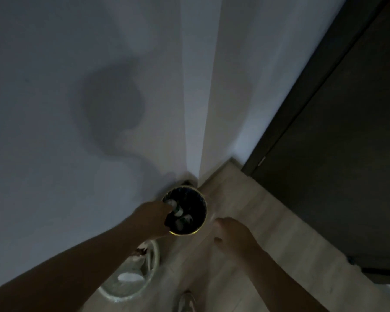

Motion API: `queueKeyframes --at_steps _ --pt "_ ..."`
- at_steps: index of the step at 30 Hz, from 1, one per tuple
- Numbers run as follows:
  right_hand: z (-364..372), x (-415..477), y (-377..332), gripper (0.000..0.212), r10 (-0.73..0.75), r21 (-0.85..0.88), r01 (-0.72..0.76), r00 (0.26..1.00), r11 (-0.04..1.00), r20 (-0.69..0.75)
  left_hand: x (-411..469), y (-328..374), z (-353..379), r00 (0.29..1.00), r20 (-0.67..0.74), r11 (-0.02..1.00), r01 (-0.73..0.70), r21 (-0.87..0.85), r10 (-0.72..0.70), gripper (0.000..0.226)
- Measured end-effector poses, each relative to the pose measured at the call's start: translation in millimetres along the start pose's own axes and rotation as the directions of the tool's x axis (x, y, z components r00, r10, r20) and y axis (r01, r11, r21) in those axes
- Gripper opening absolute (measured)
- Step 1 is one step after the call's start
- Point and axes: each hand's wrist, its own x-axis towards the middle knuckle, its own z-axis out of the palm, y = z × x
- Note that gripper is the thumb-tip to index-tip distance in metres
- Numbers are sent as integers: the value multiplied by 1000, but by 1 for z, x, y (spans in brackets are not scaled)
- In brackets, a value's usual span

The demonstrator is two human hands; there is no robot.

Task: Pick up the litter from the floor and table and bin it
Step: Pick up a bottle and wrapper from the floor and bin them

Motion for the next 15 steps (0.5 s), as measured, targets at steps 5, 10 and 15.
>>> queueKeyframes --at_steps 5,10,15 --pt "-85 -52 -41 43 -157 -38 154 982 987 -101 -82 1 -75 990 -137 999 -35 -16 33 44" --pt "-154 -109 -98 36 -314 -123 292 921 948 -231 -188 -17 -133 931 -364 998 -29 -51 8 56" --pt "-192 -167 -192 50 -524 -247 466 800 850 -293 -338 -46 -142 797 -572 981 160 -108 -193 58"
